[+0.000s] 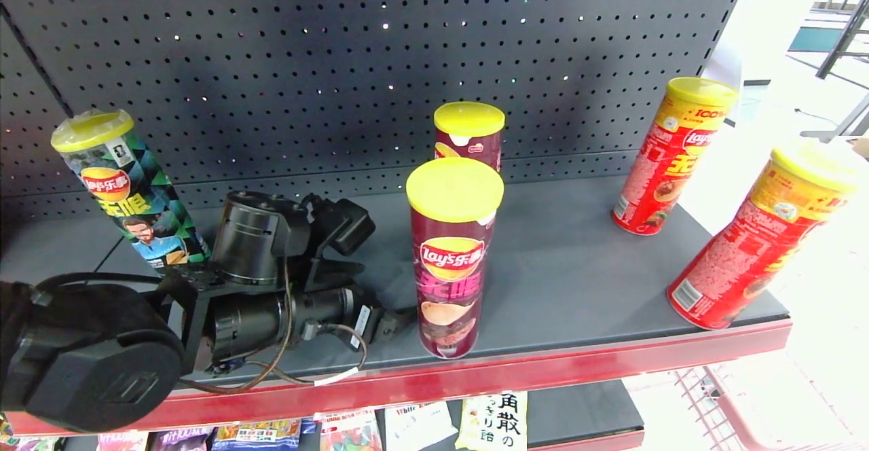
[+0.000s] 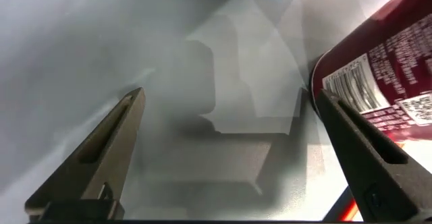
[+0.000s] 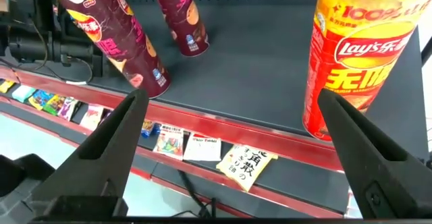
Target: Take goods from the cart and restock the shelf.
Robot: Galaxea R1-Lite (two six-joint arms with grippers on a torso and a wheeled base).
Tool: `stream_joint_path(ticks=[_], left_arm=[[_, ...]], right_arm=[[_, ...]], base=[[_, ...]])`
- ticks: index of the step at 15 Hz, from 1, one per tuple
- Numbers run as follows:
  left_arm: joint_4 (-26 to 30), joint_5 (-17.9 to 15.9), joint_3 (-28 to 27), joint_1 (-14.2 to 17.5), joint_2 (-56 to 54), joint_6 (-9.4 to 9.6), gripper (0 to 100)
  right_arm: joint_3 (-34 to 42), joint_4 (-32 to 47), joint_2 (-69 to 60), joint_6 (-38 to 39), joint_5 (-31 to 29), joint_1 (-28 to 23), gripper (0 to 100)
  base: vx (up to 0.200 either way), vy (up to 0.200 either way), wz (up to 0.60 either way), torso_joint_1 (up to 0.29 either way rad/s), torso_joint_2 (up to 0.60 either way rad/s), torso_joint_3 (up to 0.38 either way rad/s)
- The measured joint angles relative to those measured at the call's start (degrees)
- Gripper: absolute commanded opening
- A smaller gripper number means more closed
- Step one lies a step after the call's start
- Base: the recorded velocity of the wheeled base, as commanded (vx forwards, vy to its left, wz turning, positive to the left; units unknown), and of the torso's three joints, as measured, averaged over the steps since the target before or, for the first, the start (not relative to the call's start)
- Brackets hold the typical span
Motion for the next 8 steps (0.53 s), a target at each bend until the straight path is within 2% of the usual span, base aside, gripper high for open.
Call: stream_joint_path(ticks=[8], left_arm=[[0.1, 0.6, 0.6, 0.4, -0.7, -0.4, 100]], right_arm=[[1.1, 0.1, 0.3, 0.1, 0.1, 0.0, 100]], base=[[0.0, 0.0, 0.0, 0.0, 0.0, 0.0]])
